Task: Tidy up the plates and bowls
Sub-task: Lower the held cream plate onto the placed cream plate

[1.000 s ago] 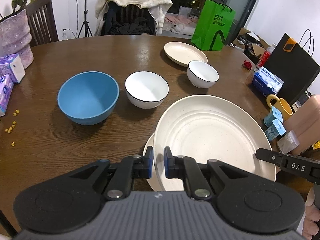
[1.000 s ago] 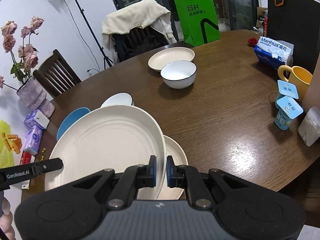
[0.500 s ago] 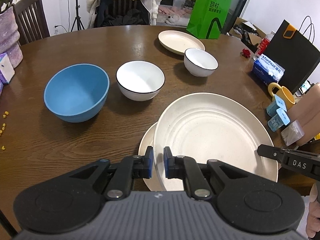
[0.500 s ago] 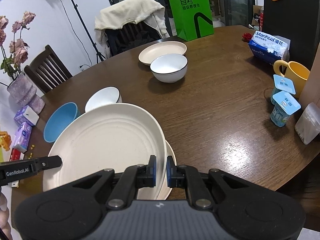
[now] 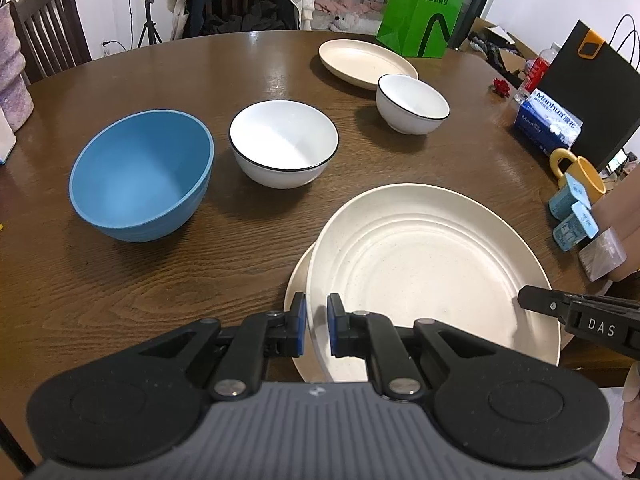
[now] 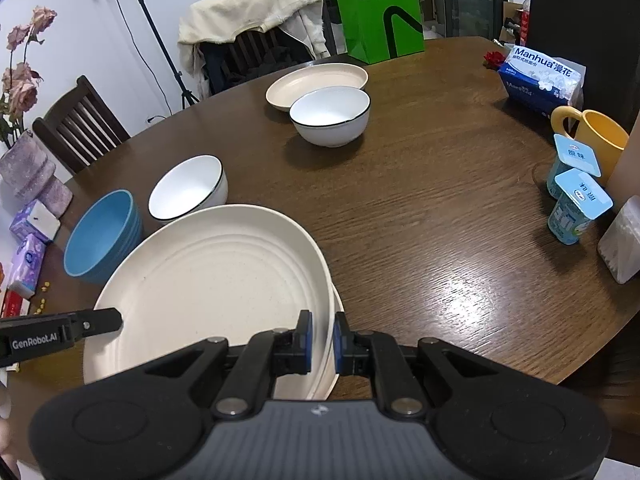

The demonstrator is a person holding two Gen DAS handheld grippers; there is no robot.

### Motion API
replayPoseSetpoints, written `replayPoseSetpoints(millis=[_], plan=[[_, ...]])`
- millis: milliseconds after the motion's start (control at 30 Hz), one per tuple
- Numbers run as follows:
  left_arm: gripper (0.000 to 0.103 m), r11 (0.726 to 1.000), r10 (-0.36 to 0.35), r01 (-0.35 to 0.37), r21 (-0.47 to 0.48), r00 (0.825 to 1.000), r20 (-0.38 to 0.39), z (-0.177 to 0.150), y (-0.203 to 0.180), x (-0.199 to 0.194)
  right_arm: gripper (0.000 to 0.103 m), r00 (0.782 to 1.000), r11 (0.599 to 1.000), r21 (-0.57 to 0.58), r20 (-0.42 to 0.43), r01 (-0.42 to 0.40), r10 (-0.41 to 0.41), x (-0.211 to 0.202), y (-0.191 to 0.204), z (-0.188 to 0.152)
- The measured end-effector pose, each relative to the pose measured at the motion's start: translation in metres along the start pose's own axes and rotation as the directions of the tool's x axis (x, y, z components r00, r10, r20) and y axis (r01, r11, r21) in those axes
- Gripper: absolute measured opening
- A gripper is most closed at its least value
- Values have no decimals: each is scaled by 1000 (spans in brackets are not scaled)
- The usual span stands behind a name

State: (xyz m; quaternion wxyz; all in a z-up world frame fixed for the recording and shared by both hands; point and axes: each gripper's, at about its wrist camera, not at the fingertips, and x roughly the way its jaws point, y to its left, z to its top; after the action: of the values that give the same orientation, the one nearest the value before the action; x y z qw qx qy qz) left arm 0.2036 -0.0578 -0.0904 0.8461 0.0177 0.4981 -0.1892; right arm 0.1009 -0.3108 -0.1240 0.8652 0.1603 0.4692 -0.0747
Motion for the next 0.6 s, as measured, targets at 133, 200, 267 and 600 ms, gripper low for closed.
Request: replayPoseSetpoints(millis=[133,200,267,600], plan=[[11,1000,3,-3,6,1000,-12,1,3,12,10,1000,1000,0,-9,5,-5,10,2,0],[11,1000,6,-6,12,1000,-19,1,4,17,11,1000,1000,0,-19,9,-9,17,2,0],[11,1000,8,-7,19,1000,-24,1,5,23,11,1000,1000,0,-27,12,-12,22,1,-1],[11,998,28,-26,50,999,-37,-2,4,47,11,998,1000,-10,-51,25,-25,48,-1,-4]])
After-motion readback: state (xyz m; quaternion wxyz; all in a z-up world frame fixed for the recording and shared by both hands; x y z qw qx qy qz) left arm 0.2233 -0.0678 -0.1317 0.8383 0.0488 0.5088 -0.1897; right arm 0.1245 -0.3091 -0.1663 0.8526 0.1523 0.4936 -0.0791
